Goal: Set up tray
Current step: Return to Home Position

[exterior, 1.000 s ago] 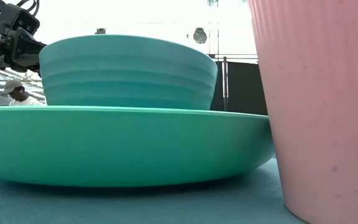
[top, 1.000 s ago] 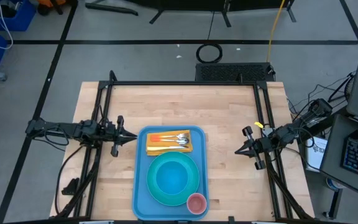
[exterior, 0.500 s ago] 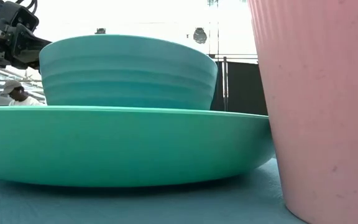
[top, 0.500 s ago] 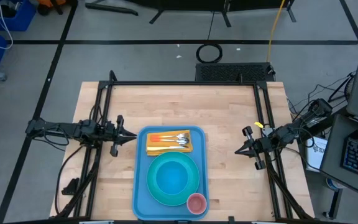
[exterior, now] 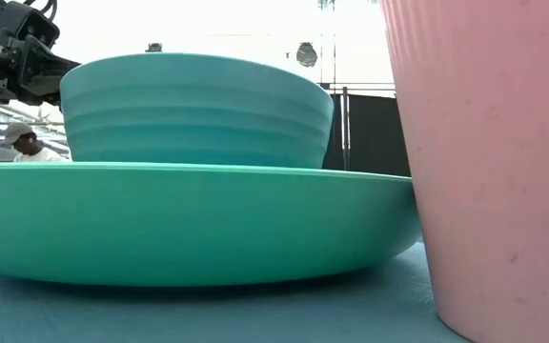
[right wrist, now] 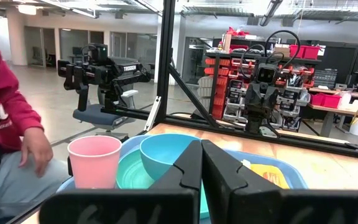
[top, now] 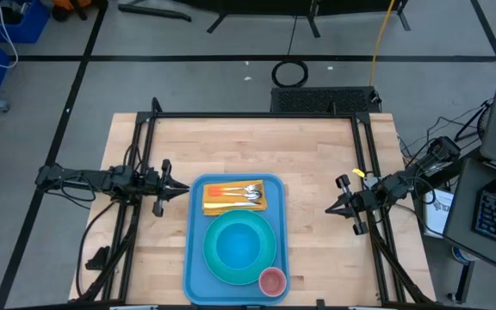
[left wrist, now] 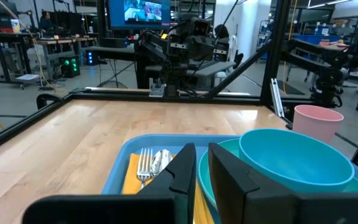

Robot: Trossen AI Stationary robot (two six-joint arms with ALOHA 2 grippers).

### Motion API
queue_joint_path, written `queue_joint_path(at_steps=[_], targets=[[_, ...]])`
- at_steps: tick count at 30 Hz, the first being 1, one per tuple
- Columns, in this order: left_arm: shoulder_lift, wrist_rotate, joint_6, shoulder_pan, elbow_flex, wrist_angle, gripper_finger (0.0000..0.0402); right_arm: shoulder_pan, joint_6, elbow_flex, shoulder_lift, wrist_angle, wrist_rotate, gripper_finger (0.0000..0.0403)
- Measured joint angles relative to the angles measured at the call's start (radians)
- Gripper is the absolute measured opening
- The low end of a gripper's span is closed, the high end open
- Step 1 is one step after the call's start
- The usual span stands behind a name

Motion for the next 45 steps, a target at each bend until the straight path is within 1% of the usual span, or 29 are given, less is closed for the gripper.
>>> queue_joint_path(at_steps=[17,21,24,26,45], targets=[[0.000,0.001,0.000,0.000,0.000,0.002,0.0049,0.000,0.002,0.000,0.000,0.000,0.000,0.0000],[0.000,0.001,0.001,0.000,0.001,0.002,0.0049,0.000,-0.050,0.000,0.000,0.000,0.000,0.0000],[0.000,0.001,0.001,0.000,0.001,0.002,0.0049,0.000,-0.149,0.000,0.000,0.000,0.000,0.0000],[0.000,0.001,0.001,0.000,0.001,0.002,0.0049,0.000,-0.179,0.000,0.000,0.000,0.000,0.0000],[0.000,0.001,0.001,0.000,0.001,0.002,0.0049,0.000,-0.192,0.000,0.000,0.000,0.000,0.0000]])
